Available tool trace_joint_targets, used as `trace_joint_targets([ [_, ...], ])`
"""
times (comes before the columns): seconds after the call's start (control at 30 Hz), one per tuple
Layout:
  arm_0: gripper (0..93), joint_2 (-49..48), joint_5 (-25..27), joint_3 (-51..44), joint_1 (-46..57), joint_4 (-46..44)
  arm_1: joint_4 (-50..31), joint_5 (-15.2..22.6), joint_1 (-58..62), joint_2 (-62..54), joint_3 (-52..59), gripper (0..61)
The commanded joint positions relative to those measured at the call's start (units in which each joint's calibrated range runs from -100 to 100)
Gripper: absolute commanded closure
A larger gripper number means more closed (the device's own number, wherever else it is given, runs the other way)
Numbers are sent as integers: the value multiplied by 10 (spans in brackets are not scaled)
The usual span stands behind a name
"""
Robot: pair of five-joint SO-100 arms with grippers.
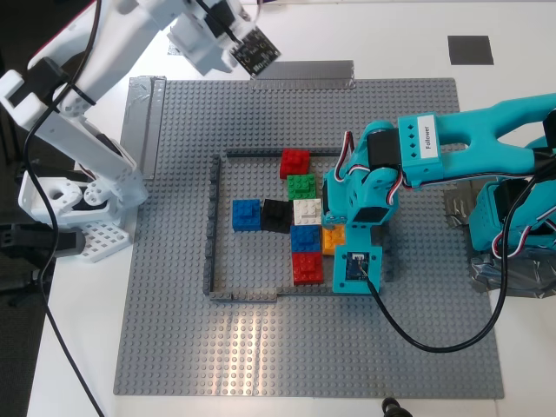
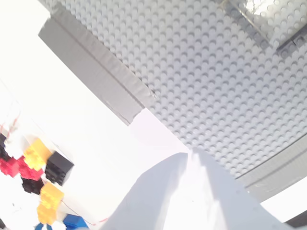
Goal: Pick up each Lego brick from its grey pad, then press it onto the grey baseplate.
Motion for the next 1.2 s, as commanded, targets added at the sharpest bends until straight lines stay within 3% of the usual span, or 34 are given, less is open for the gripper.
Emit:
trace_joint_targets([
  [0.0,927,-3,2,2,4,-8,2,2,-66,-56,21,611],
  [0.3,927,-3,2,4,4,-9,7,17,-170,-88,64,612],
  [0.43,927,-3,2,4,5,-16,-20,3,-203,-44,26,612],
  [0.73,913,-3,2,4,22,-16,48,30,-251,168,-185,612],
  [0.83,912,-3,3,4,23,-14,-23,28,-262,159,-112,612],
  [1.0,910,-4,9,4,20,-11,-73,49,-278,238,-123,612],
  [1.17,853,-10,9,4,17,-7,-44,53,-276,284,-164,612],
])
